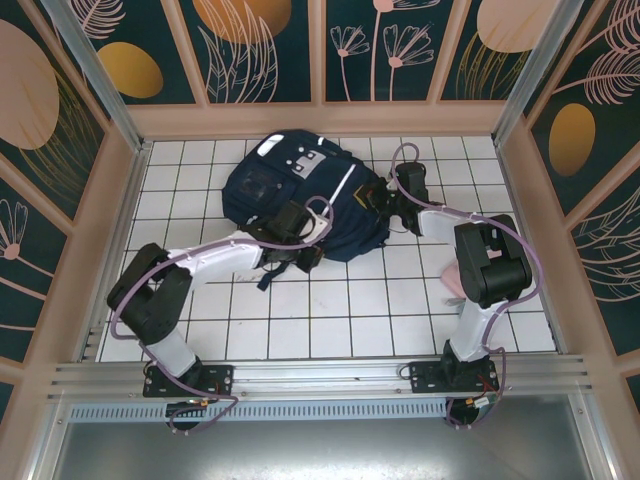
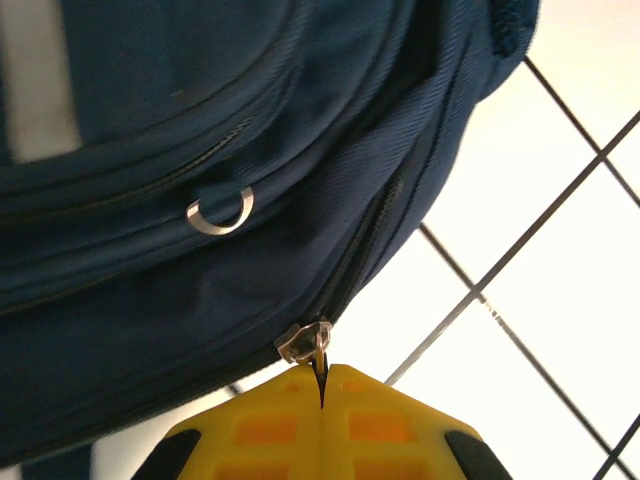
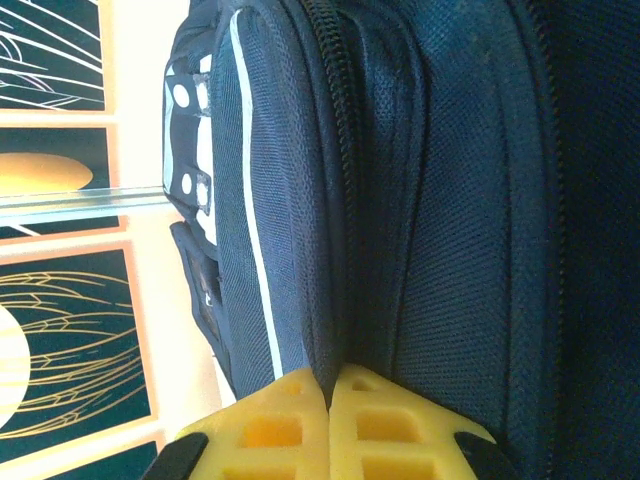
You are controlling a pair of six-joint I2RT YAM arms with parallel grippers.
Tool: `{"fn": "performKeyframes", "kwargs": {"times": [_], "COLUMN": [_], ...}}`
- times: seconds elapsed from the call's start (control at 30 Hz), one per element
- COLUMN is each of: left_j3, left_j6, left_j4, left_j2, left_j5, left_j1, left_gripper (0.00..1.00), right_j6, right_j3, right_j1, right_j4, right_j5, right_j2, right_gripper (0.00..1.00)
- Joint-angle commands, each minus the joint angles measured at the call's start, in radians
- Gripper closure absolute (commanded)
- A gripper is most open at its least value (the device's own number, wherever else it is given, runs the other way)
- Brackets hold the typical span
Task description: Pack the student bag
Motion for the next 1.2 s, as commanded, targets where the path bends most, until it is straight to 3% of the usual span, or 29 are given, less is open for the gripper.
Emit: {"fn": "performKeyframes", "kwargs": {"times": [0.0, 0.1, 0.2, 0.3, 0.47, 0.63, 0.7, 0.9, 1.17], "left_j3": [0.062, 0.076, 0.084, 0.07, 0.057, 0.021, 0.004, -0.136, -0.34], "left_j6": [-0.072, -0.109, -0.148, -0.237, -0.284, -0.316, -0.337, -0.467, -0.716], "left_j4": [0.084, 0.087, 0.133, 0.242, 0.258, 0.274, 0.285, 0.314, 0.326], "left_j2": [0.063, 0.082, 0.079, 0.098, 0.111, 0.056, 0.019, -0.137, -0.312], "left_j5": [0.077, 0.006, 0.085, 0.204, 0.194, 0.203, 0.202, 0.069, -0.161], "left_j1": [-0.053, -0.053, -0.053, -0.056, -0.056, -0.054, -0.048, 0.022, 0.133], "left_gripper": [1.0, 1.0, 1.0, 1.0, 0.98, 0.58, 0.47, 0.36, 0.28], "right_j6": [0.024, 0.011, -0.007, -0.018, -0.139, -0.315, -0.375, -0.505, -0.624], "right_j3": [-0.033, -0.061, -0.07, -0.098, -0.199, -0.294, -0.317, -0.295, -0.153], "right_j1": [0.012, 0.005, 0.006, 0.005, -0.024, -0.028, -0.016, 0.163, 0.406], "right_j4": [0.076, 0.063, 0.05, 0.052, -0.022, -0.245, -0.315, -0.511, -0.646], "right_j5": [-0.022, -0.009, -0.032, -0.074, -0.082, 0.069, 0.123, 0.382, 0.578], "right_j2": [-0.013, -0.048, -0.064, -0.071, -0.201, -0.396, -0.457, -0.544, -0.385], "right_gripper": [0.98, 0.98, 0.97, 0.85, 0.67, 0.55, 0.53, 0.51, 0.54]}}
